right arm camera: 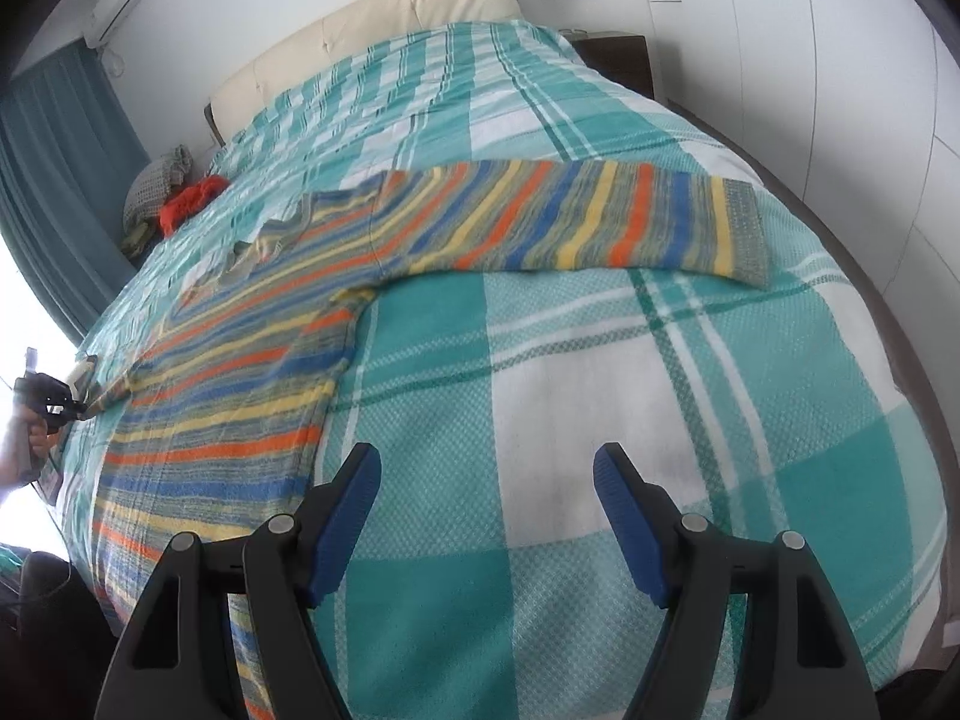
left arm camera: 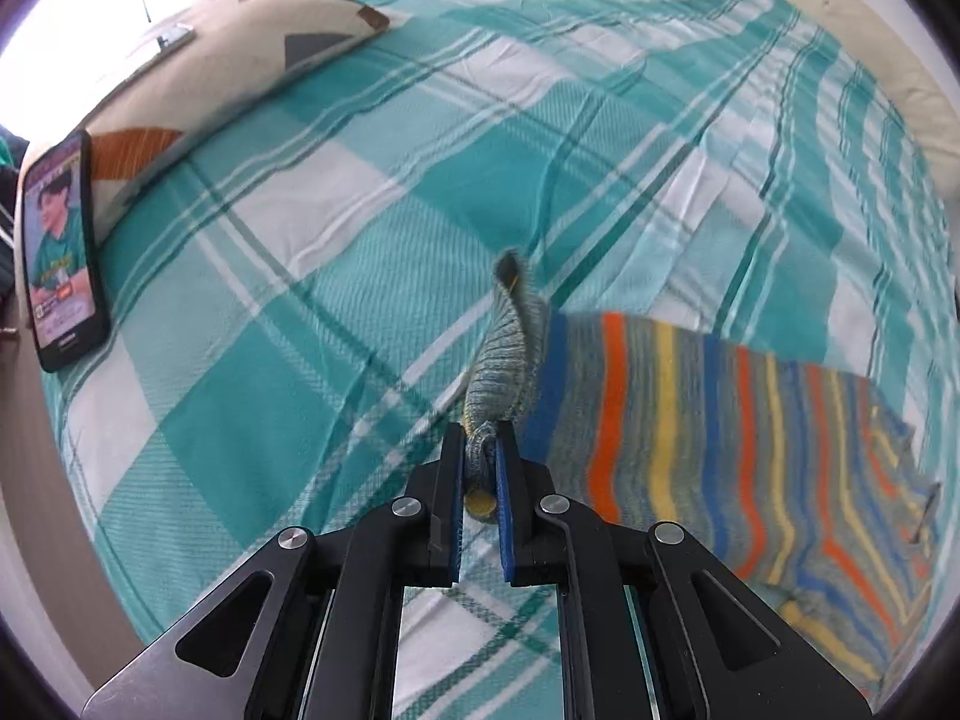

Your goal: Fold small clothes

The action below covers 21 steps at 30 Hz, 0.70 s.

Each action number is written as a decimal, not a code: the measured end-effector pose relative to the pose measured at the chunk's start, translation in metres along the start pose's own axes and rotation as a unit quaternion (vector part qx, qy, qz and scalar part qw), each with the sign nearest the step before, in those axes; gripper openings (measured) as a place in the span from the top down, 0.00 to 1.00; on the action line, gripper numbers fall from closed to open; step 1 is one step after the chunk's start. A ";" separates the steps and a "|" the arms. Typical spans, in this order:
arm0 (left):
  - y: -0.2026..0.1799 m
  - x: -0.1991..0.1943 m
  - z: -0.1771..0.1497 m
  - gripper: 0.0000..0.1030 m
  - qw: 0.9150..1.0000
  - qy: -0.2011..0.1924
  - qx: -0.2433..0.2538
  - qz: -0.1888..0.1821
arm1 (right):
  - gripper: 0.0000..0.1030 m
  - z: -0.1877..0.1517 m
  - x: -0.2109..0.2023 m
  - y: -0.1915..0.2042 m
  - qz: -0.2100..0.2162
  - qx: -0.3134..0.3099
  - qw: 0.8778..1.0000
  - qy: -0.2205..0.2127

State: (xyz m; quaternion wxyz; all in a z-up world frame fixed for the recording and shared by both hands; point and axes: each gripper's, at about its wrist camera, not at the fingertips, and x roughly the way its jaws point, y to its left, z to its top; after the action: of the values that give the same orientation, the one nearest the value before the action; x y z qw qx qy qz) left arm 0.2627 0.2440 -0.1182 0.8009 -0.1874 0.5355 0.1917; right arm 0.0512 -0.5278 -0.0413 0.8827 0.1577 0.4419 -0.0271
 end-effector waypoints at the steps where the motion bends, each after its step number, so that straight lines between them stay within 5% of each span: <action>1: -0.001 -0.001 -0.004 0.93 1.000 -0.002 0.003 0.003 | 0.29 -0.002 0.001 0.001 -0.004 -0.004 1.000 0.005; 10: 0.004 0.019 -0.002 0.93 1.000 -0.008 0.018 0.009 | 0.29 -0.010 0.012 0.002 -0.028 -0.016 0.999 0.024; 13: 0.014 0.007 -0.006 0.71 1.000 -0.021 0.023 0.007 | 0.29 -0.011 0.011 0.002 -0.032 -0.018 0.999 0.023; 15: 0.028 -0.007 -0.013 0.34 0.999 -0.034 0.008 0.006 | 0.29 -0.010 0.009 0.003 -0.040 -0.019 0.999 0.022; 18: 0.035 -0.034 -0.032 0.25 0.995 -0.064 0.046 -0.063 | 0.18 -0.010 0.005 0.005 -0.062 -0.028 0.998 0.013; 21: 0.007 -0.057 -0.063 0.13 0.972 -0.096 0.186 -0.103 | 0.18 -0.007 -0.002 0.010 -0.075 -0.039 0.996 -0.011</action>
State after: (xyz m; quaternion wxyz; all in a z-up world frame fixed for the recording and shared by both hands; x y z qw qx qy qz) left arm 0.1894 0.2121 -0.0883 0.8847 -0.0705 0.4602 0.0222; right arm 0.0462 -0.5164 -0.0416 0.8886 0.0896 0.4432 -0.0775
